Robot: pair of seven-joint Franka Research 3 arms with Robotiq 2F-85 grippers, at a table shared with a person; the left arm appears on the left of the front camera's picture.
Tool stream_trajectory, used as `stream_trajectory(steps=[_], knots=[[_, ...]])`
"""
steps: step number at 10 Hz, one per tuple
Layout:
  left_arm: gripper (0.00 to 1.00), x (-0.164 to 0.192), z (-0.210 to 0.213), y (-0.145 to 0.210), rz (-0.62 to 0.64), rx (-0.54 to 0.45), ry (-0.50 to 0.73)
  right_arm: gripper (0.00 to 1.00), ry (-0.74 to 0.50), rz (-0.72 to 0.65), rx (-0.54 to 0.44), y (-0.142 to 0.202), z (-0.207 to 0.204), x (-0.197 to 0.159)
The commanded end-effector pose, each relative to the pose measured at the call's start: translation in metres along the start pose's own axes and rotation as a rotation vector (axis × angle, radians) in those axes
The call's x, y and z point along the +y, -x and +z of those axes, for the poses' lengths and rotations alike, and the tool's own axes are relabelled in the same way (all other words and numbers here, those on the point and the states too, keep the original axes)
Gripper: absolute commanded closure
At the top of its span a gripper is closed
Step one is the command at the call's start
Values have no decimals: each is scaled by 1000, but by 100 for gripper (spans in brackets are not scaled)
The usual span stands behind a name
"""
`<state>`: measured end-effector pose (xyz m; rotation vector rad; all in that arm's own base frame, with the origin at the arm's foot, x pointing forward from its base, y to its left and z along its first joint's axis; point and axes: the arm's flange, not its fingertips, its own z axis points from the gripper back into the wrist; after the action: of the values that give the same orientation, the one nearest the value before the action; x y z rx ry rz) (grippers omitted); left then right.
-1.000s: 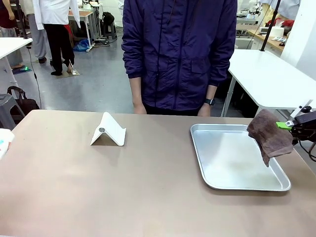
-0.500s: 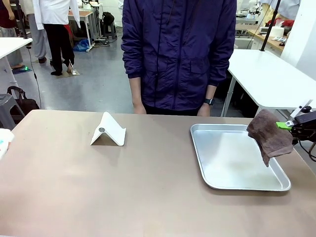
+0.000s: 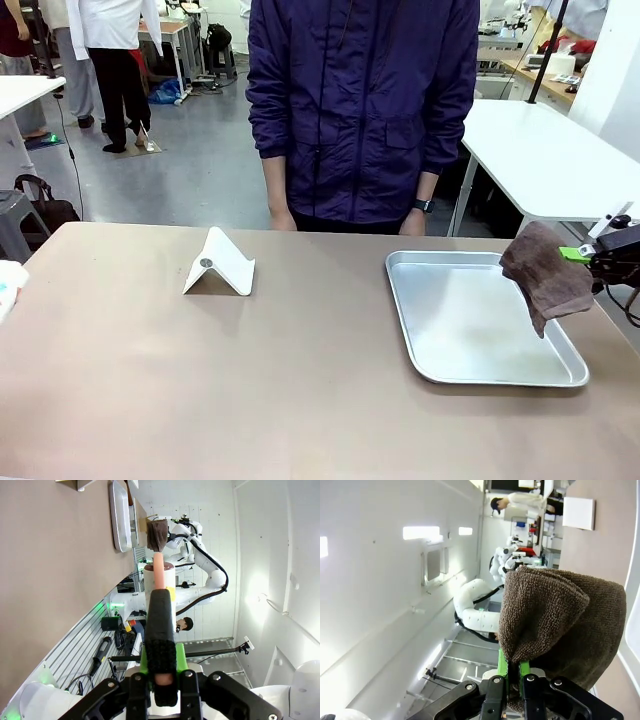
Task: Clean the surface of the table.
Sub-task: Return the Lint Roller and towel to their original positions.
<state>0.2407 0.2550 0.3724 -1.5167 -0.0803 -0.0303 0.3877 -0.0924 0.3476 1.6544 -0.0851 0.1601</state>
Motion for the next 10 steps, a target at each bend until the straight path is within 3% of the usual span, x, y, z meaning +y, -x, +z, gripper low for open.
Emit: stream_trajectory(steps=[1, 2, 4, 6, 7, 9, 10], knots=[[97, -7, 5, 1, 6, -3, 13, 90, -10, 0, 5, -2, 0, 4], [78, 0, 0, 0, 0, 0, 0, 90, 0, 0, 0, 0, 0, 0], [78, -18, -25, -1, -6, 103, -19, 90, 70, 26, 8, -20, -34, 8], [78, -37, -65, -19, 16, 177, -73, 90, 97, 64, 109, -43, -82, 15], [78, -44, -86, -32, 26, 215, -102, 90, 167, 68, 101, -53, -106, 17], [78, -56, -132, -54, 66, 211, -171, 90, 176, 109, 98, -71, -158, 20], [78, -65, -157, -68, 101, 135, -193, 90, 167, 136, 118, -78, -189, 20]])
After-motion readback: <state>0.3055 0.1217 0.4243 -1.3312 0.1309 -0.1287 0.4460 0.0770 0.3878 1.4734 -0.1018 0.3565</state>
